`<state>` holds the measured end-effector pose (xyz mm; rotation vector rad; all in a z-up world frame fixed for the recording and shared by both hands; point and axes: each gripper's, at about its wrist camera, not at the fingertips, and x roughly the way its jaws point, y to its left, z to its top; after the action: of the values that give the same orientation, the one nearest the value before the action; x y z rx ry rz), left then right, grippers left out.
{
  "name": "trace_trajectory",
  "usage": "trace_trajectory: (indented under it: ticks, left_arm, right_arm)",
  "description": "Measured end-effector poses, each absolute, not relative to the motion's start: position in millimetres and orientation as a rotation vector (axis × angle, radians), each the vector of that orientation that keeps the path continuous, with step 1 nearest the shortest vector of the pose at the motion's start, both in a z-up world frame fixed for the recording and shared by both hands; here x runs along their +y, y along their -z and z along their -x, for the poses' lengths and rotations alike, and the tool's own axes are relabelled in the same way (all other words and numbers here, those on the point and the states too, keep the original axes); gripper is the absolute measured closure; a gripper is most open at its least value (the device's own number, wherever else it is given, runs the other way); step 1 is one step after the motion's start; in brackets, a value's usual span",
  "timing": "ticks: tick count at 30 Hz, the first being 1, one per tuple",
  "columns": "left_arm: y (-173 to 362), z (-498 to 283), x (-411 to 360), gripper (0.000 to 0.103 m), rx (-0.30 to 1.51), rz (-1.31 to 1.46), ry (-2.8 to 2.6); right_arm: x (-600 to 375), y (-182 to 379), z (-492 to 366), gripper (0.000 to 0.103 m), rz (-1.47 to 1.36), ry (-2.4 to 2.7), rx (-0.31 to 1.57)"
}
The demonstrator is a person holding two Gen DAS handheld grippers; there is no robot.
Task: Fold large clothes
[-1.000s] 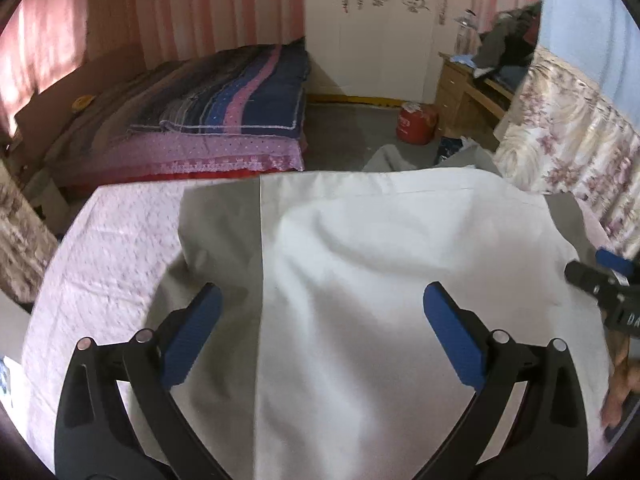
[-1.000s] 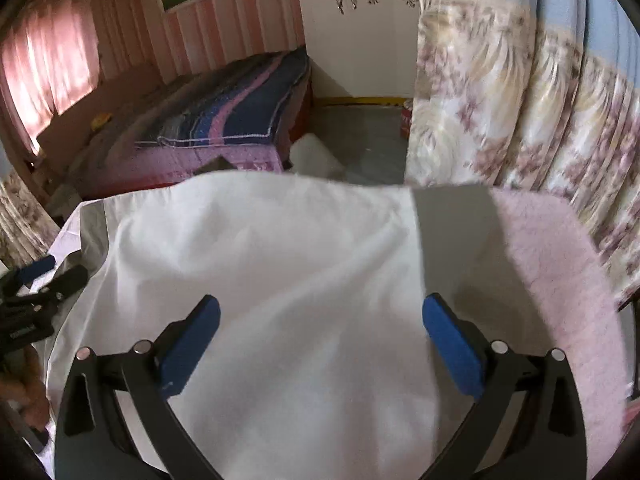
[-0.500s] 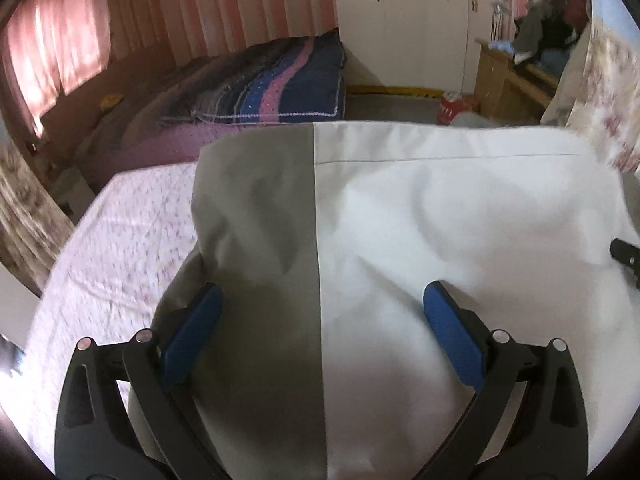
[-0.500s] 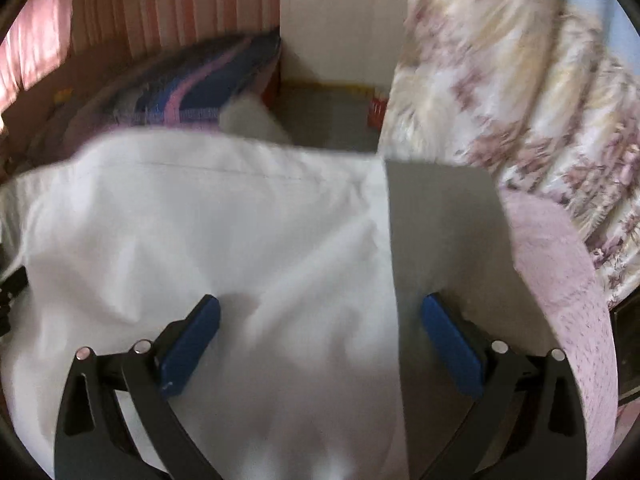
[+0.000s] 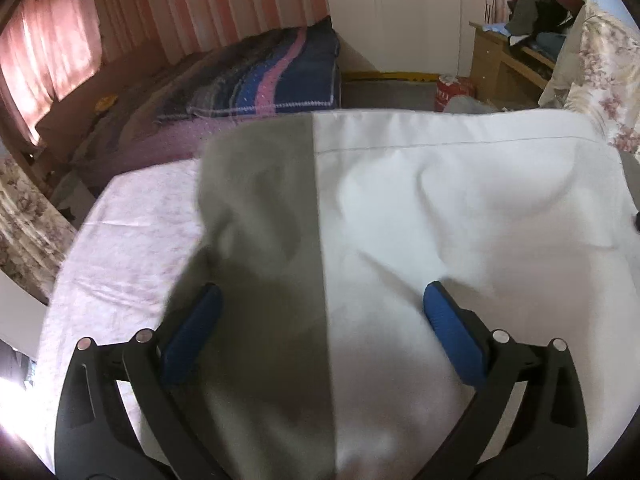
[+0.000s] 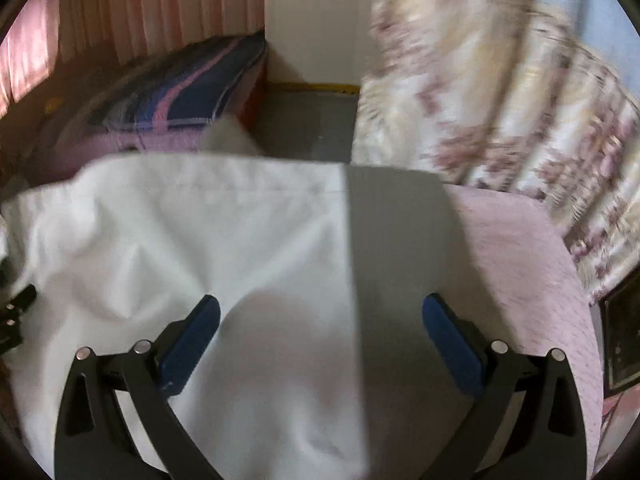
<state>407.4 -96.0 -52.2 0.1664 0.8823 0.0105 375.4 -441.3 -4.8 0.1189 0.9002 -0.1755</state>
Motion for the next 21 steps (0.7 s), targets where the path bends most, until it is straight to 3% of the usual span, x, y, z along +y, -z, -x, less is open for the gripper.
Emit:
trace_trajectory:
  ticks: [8, 21]
  left_arm:
    - [-17, -329, -104, 0.003, 0.765, -0.092, 0.086]
    - [-10, -280, -141, 0.003, 0.788, -0.050, 0.097]
  right_arm:
    - [-498, -31, -290, 0.002, -0.014, 0.190, 0.833]
    - [-535, -22, -228, 0.002, -0.098, 0.156, 0.839]
